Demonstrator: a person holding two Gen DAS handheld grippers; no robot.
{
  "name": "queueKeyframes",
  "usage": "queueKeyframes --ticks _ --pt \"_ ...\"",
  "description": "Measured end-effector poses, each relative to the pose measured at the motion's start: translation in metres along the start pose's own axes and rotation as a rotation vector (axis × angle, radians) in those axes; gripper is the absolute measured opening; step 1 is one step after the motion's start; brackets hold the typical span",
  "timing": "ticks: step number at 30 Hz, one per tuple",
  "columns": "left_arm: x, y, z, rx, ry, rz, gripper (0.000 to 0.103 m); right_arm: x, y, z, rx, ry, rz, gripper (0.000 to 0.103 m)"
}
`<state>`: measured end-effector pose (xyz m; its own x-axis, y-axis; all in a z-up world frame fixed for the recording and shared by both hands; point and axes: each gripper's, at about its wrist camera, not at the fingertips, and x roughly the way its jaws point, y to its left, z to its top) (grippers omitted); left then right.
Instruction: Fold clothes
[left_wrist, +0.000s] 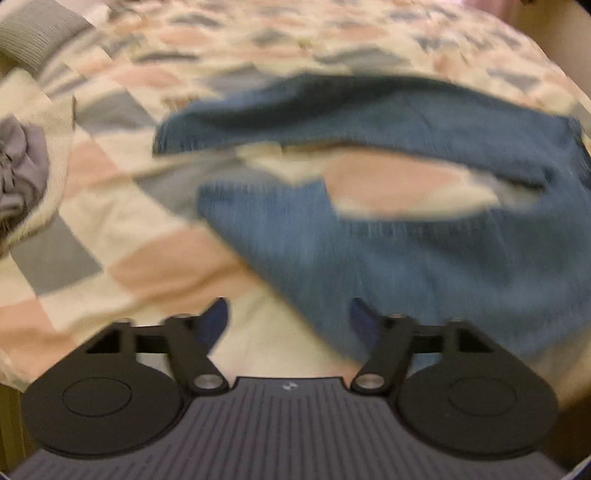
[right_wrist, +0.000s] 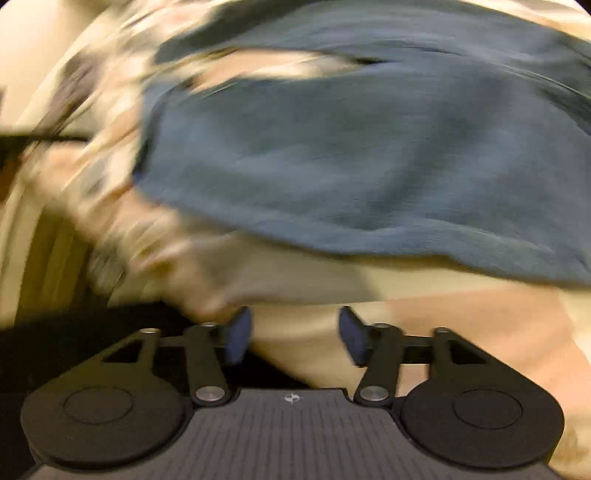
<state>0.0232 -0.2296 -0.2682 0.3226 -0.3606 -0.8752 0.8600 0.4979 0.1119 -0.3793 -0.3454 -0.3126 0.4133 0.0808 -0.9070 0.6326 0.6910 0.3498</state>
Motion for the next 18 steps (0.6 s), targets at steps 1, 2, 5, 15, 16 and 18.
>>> queueKeyframes --ticks 1,2,5,15,16,18 --pt "0.012 -0.009 0.009 -0.031 -0.008 0.016 0.077 -0.002 -0.011 0.002 0.062 -0.029 -0.031 0.060" --pt "0.025 -0.017 0.019 -0.059 -0.016 0.028 0.077 -0.005 -0.025 0.005 0.135 -0.061 -0.055 0.060" --pt "0.074 -0.034 0.053 -0.099 0.010 0.073 0.080 -0.014 -0.069 0.007 0.376 -0.160 -0.067 0.060" --pt "0.069 0.027 0.035 -0.241 -0.084 0.226 0.004 -0.033 -0.160 -0.021 0.835 -0.366 -0.140 0.063" --pt "0.050 0.047 0.019 -0.300 -0.110 0.249 0.004 -0.037 -0.168 -0.026 0.861 -0.381 -0.144 0.063" --pt "0.022 0.093 -0.019 -0.462 -0.096 0.292 0.005 -0.036 -0.177 -0.031 0.902 -0.406 -0.158 0.063"
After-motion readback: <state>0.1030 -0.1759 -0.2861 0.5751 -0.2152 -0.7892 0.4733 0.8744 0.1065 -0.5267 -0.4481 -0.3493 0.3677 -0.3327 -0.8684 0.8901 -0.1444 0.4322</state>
